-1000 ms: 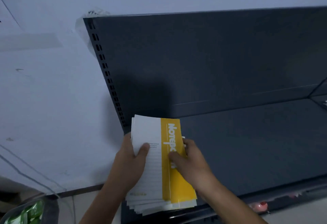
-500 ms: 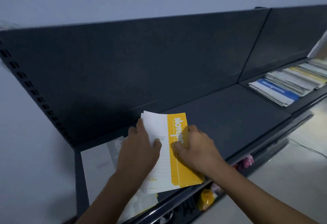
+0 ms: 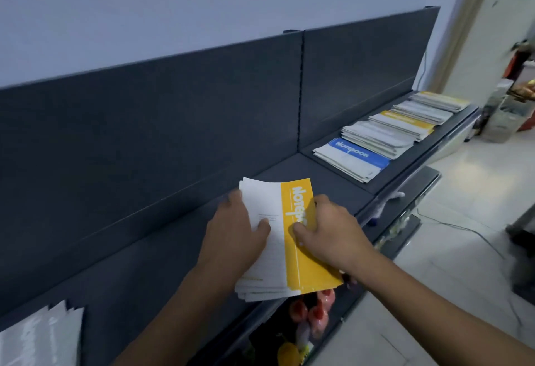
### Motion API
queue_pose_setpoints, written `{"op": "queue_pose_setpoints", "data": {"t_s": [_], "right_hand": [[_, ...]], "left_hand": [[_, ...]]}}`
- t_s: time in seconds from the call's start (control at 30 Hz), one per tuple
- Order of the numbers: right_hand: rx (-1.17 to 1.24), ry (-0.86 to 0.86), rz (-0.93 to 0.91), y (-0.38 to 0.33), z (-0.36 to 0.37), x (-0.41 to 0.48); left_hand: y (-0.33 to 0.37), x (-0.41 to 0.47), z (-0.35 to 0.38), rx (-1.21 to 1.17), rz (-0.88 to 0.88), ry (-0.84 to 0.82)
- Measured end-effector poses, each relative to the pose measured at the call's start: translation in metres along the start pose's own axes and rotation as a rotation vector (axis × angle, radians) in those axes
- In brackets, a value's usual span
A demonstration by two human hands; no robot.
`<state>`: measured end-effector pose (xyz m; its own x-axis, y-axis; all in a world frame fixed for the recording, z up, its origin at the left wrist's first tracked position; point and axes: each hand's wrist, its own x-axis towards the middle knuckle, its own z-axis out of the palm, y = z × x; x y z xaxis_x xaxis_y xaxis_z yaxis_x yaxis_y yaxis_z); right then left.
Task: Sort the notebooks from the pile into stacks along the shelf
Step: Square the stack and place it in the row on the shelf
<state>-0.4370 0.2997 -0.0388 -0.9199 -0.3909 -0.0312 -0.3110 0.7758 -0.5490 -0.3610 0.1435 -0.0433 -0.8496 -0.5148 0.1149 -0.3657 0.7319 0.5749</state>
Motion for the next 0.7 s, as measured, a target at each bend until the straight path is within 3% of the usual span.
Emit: {"op": "queue_pose_setpoints", "data": {"t_s": [0.3, 0.7], "right_hand": [[-0.032, 0.063, 0.073, 0.095, -0.084, 0.056], [-0.014, 0.147, 0.229, 0.183, -0.142, 0.171]], "left_hand": [[0.114, 0.058, 0.073, -0.045, 0.078, -0.07], [0.206, 0.183, 0.172, -0.094, 0.16, -0.167]]}}
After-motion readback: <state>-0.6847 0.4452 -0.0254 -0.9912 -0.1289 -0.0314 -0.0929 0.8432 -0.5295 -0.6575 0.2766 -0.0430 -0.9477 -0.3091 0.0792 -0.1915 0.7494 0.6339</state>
